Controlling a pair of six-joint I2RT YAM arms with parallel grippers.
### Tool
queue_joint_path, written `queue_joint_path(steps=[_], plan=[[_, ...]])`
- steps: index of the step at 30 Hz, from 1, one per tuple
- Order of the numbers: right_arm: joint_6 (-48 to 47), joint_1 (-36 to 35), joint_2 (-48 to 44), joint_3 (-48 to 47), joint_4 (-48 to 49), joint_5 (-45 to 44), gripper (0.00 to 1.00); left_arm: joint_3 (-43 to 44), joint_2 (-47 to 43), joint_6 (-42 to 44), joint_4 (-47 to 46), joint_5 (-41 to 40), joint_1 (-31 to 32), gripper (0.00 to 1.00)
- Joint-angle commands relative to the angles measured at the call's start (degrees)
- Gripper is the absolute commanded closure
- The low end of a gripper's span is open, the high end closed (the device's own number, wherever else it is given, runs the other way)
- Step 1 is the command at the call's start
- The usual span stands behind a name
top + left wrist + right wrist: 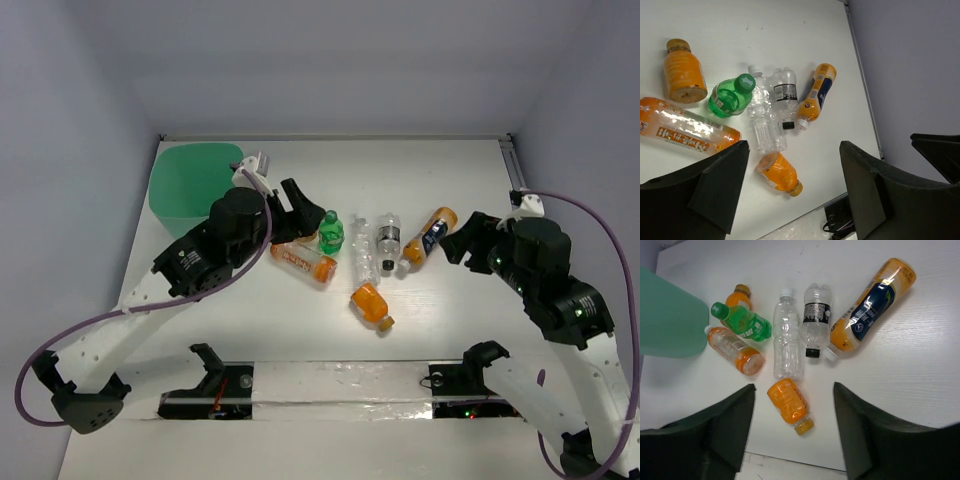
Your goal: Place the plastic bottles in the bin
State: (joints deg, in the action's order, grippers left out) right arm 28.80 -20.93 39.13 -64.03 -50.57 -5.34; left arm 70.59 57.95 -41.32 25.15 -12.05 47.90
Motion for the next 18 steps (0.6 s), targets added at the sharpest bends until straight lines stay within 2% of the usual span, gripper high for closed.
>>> queue_joint_path(steps=[1,2,3,4,5,6,7,8,9,11,14,17,18], plan=[[0.21,0.71,-1.52,-0.92,0.91,-0.90,0.35,-0.19,-0.56,-2.09,-1.77,0.89,0.00,0.31],[0.21,0.71,-1.52,-0.92,0.91,-0.90,0.56,-0.53,-0.91,-2.18,-2.55,1.41,0.00,0.36],[0.38,0.71,-1.43,-1.18,0.82,-0.90,0.57,-1.76,-1.26,-2.53,-2.91,1.51,0.00,0.50],[0.47,0.71,-1.34,-1.45,0.56,-1.33,0.77,-2.29,-1.70,-4.19,-3.00,1.59,0.00,0.59],[0.38,0.71,-1.43,-1.62,0.47,-1.94,0.88,-2.82,-1.44,-4.82,-3.00,1.94,0.52,0.67],[-0.05,0.71,-1.34,-2.06,0.21,-2.30,0.90,-3.43,-0.92,-5.52,-2.82,2.03,1.40,0.83],[-0.32,0.71,-1.34,-2.24,0.20,-2.56,0.92,-3.44,1.09,-6.57,-2.21,1.51,2.80,0.88],[-0.58,0.71,-1.08,-2.33,0.12,-2.83,0.97,-3.00,2.50,-7.45,1.01,-2.50,4.90,0.94],[-0.93,0.71,-0.90,-2.41,-0.06,-3.00,0.99,-1.52,4.17,-8.50,3.22,-5.41,9.80,1.00],[-1.55,0.71,-0.73,-2.85,-0.85,-4.14,1.00,-0.10,8.03,-13.31,9.27,-13.12,13.69,1.00],[-2.69,0.71,-1.16,-2.77,-1.46,-5.29,1.00,-2.37,7.27,-20.08,9.50,-14.84,15.29,1.00],[-3.13,1.24,-1.60,-1.46,-1.12,-5.21,1.00,-10.62,2.70,-25.28,5.37,-14.84,15.29,1.00],[-3.05,1.24,-1.52,-1.01,-0.77,-4.94,1.00,-14.39,1.82,-29.56,5.18,-15.10,15.29,0.98]])
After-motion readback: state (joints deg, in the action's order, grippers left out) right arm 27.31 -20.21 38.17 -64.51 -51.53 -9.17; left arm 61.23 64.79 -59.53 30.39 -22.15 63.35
